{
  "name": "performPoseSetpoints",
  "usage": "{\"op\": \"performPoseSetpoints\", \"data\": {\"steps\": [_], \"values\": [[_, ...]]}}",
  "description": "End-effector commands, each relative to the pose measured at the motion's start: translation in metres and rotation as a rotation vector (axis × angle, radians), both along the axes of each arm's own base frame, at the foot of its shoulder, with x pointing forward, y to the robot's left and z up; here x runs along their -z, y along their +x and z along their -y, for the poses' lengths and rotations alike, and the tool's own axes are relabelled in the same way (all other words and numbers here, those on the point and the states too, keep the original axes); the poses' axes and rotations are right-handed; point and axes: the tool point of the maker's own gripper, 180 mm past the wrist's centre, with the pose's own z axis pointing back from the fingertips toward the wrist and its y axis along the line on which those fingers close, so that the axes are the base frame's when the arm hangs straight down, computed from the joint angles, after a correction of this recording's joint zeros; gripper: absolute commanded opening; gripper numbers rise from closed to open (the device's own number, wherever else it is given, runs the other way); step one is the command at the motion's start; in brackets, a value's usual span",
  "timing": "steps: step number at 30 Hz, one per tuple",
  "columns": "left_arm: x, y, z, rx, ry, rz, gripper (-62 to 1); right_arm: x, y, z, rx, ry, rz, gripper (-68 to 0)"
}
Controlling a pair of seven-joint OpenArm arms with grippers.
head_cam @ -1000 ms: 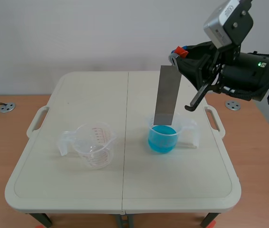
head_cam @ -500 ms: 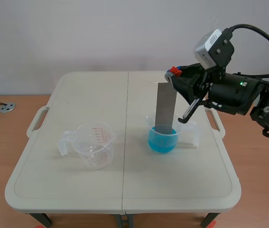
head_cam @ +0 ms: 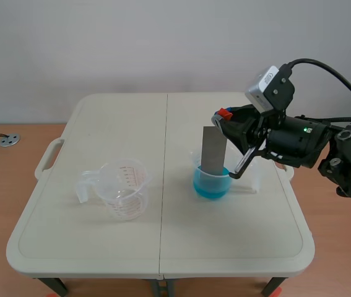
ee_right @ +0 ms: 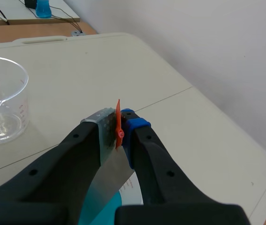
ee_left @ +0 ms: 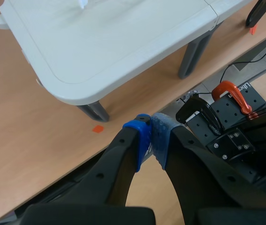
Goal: Hold the metal plate by the orange handle, dip it into the blue solution, take it out and point at it, then put the plate back in the beaker on the left.
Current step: 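Lower the plate into the blue solution, then hold the plate still in the solution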
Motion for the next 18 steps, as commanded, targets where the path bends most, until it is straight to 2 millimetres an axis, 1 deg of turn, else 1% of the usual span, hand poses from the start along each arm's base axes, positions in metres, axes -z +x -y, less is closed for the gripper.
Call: {"op": "performPoseSetpoints", "data": {"steps": [1, 4, 18], "values": [[-0.0043, 0.0019, 0.0054, -0.003, -0.021, 0.02, -59.4, -0.0125, 0.0073, -0.001, -0.003, 0.011, 0.037, -66.2], [-0.0044, 0.0018, 0.0058, -0.003, -0.024, 0.019, -59.4, -0.0097, 0.0059, -0.0015, -0.011, -0.002, 0.038, -66.2], [-0.0046, 0.0024, 0.0058, -0.003, -0.024, 0.02, -59.4, -0.0094, 0.0067, -0.0008, -0.007, -0.008, 0.043, -66.2]]}}
